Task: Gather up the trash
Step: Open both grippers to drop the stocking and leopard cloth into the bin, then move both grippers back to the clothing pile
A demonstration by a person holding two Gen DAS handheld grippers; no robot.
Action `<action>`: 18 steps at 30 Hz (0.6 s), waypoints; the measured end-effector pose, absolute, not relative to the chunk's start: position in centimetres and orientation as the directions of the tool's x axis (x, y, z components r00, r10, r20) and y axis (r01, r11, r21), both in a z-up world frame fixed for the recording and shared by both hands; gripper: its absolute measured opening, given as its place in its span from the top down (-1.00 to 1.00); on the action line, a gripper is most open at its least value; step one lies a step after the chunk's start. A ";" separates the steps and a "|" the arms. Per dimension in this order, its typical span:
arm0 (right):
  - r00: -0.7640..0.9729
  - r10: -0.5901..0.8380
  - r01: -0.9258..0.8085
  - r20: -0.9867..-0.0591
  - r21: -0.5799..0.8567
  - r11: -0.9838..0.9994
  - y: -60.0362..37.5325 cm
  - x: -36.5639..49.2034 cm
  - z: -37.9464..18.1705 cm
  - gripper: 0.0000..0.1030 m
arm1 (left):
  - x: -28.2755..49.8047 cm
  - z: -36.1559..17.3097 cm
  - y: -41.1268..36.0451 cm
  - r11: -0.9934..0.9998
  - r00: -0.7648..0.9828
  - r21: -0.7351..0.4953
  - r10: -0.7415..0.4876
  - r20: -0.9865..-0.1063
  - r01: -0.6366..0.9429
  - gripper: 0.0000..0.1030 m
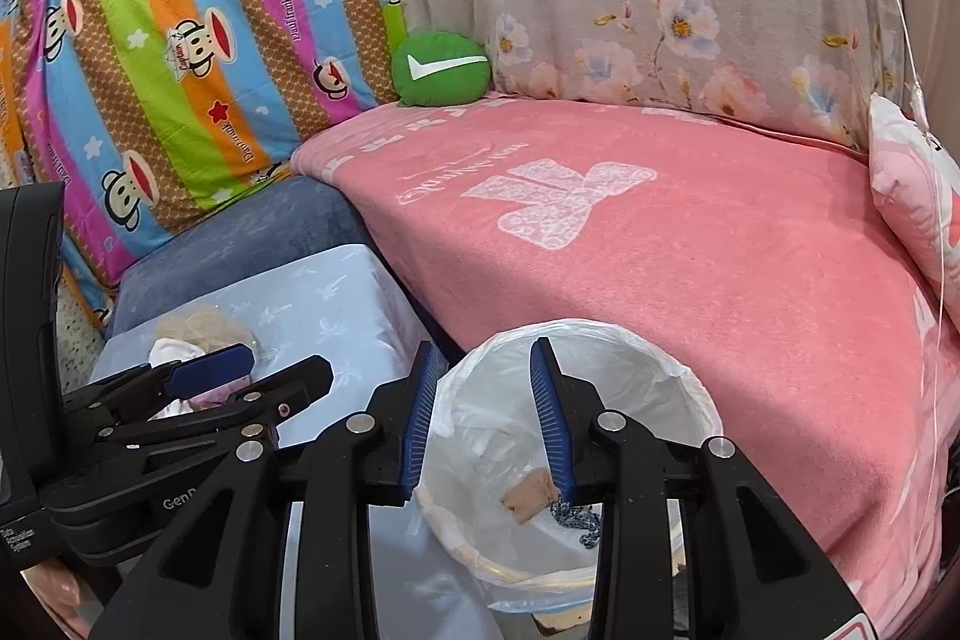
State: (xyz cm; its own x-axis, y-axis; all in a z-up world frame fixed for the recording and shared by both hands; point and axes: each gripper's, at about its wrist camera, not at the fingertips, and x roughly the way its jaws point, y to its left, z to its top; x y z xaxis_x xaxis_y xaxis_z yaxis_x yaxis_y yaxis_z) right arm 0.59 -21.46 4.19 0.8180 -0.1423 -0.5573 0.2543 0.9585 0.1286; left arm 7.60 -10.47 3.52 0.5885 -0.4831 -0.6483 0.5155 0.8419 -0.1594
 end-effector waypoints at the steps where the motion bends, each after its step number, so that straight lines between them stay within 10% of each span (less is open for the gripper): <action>1: 0.818 -0.140 0.251 -0.558 0.128 0.959 -21.2 0.7 4.2 0.35 | 7.7 3.5 -10.2 0.844 0.589 -0.162 -0.481 -0.649 0.511 -0.23; 18: 0.806 -0.085 0.179 -0.586 0.104 0.978 -16.4 2.6 3.4 0.25 | 9.1 1.7 -4.1 0.890 0.603 -0.202 -0.429 -0.673 0.408 -0.33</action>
